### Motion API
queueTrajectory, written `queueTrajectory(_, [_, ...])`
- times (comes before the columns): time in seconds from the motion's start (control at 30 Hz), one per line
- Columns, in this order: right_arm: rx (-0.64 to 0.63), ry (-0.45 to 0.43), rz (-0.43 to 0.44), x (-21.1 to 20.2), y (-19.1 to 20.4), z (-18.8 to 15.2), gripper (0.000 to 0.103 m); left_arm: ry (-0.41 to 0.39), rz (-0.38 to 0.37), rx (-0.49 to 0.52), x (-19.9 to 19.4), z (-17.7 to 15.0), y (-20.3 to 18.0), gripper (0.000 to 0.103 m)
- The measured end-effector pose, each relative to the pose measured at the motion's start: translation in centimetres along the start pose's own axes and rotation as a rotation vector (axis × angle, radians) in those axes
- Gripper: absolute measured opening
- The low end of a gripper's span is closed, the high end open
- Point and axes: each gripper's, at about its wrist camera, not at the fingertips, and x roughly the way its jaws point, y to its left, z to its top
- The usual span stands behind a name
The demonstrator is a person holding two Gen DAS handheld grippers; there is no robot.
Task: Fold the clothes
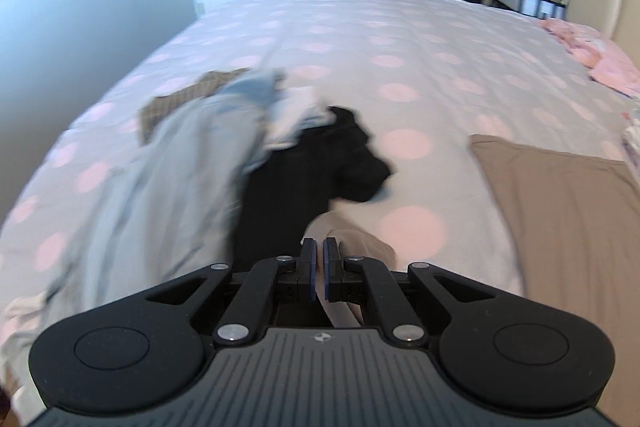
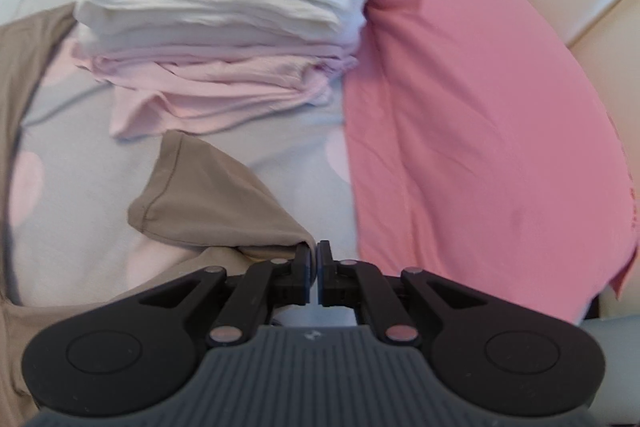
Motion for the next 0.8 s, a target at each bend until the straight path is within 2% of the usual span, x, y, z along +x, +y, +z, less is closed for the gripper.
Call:
queueTrajectory(0.23, [0.01,0.037,-0.052,0.6,-1.2,-1.3,0.004,0.044,0.112,-0.033,-1.1,-3.4,5.1,0.002])
queueTrajectory(0.33, [0.019,0.039,-0.052,0.8,-1.2,-1.4,0.004,0.053,0.114,-0.029,-1.1,-4.3,5.8,0.002])
queueTrajectory(0.47, [0.013,0.029,-0.04,0.3,-0.9,-1.3,0.004,0.082,0.071,-0.034,-0.8,-4.9,5.9,0.002])
queueTrajectory(0.5, [0.009,0.028,-0.029,0.1,-0.7,-1.3,0.004,0.085,0.066,-0.035,-0.9,-4.9,5.8,0.009])
queueTrajectory(0.53, [0.005,0.026,-0.018,-0.2,-0.6,-1.3,0.004,0.084,0.058,-0.039,-1.1,-4.8,5.8,0.023])
queueTrajectory(0.57, [0.001,0.025,-0.007,-0.5,-0.4,-1.3,0.004,0.073,0.054,-0.042,-1.2,-4.7,5.7,0.031])
queueTrajectory(0.6, [0.0,0.021,0.006,-0.9,-0.3,-1.4,0.004,0.059,0.053,-0.046,-1.4,-4.6,5.5,0.043])
queueTrajectory(0.8, [0.003,-0.012,0.126,-3.5,1.0,-1.6,0.004,-0.02,0.024,-0.046,-3.1,-3.5,3.6,0.045])
